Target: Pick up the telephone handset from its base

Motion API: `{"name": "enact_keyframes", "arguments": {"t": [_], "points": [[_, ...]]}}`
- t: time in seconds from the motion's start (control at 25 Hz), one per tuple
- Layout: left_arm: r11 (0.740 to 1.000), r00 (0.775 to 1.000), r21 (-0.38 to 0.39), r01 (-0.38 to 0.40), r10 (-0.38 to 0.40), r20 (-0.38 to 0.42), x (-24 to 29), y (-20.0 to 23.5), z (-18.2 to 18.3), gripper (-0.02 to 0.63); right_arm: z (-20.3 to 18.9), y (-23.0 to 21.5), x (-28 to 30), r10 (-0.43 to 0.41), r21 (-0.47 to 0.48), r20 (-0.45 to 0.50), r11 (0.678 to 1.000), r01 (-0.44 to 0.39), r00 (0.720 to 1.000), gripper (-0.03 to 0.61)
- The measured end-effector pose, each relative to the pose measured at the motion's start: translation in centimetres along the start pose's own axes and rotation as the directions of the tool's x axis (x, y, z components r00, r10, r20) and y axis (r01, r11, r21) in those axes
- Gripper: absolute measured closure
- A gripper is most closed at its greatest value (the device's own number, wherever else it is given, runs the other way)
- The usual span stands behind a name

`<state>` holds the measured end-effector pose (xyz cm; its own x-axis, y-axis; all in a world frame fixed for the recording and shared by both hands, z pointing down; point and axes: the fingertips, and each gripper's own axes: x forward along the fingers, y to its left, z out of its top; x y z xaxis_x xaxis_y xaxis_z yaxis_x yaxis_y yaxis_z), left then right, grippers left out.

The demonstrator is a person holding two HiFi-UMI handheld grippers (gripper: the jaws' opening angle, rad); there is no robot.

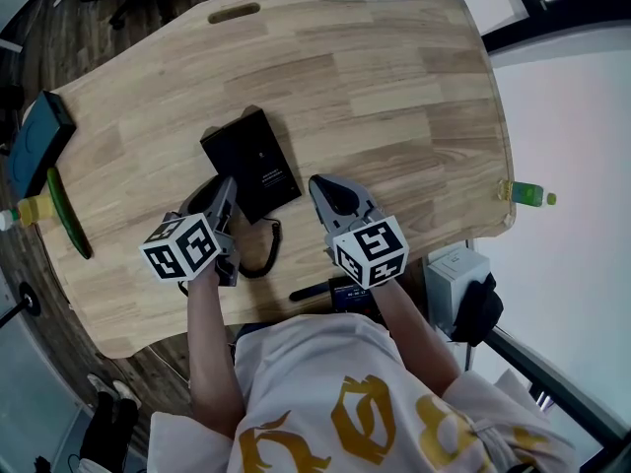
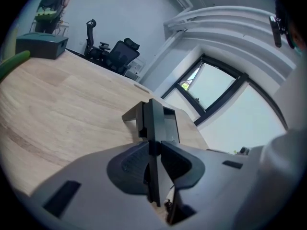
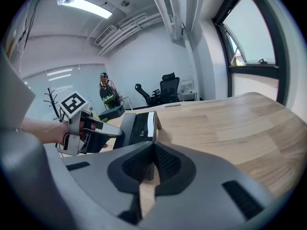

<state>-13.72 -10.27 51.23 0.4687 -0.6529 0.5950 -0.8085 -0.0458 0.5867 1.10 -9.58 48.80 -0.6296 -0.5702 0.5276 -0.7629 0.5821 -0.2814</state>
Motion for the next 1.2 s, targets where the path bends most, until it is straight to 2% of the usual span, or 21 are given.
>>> {"name": "enact_keyframes", "arguments": {"t": [0.2,0.36,0.52,0.68,0.96,1.2], "points": [[0.999,0.999,0.002,0.052,-0.052,0.013,-0.2,-0.6,0.1,0.535,-0.5,-0.1,-0.6,-0.018,0.008,-0.001,1.0,0.018,1.0,0.574],[0.994,0.996,-0.067,0.087,-0.085,0.03,0.2,-0.2,-0.1,0.529,-1.1,0.4,-0.9,-0.019,0.013,-0.007,1.0,0.019,1.0,0.574],[0.995,0.998,-0.082,0.061,-0.06,0.023,1.0,0.7,0.0,0.518,-1.2,0.4,-0.9,-0.02,0.013,-0.011,1.0,0.02,1.0,0.574],[0.992,0.996,-0.092,0.085,-0.082,0.036,0.9,0.6,0.1,0.525,-1.0,0.0,-0.9,-0.024,0.018,-0.008,1.0,0.024,1.0,0.574],[0.979,0.985,-0.112,0.168,-0.164,0.052,0.1,-0.3,0.2,0.537,-0.4,-0.7,-1.0,-0.032,0.021,0.002,0.999,0.032,0.999,0.574],[0.965,0.971,-0.131,0.226,-0.213,0.108,-1.0,-1.1,0.1,0.54,0.1,-0.2,-1.6,-0.032,0.019,0.015,0.999,0.032,0.999,0.572]]}}
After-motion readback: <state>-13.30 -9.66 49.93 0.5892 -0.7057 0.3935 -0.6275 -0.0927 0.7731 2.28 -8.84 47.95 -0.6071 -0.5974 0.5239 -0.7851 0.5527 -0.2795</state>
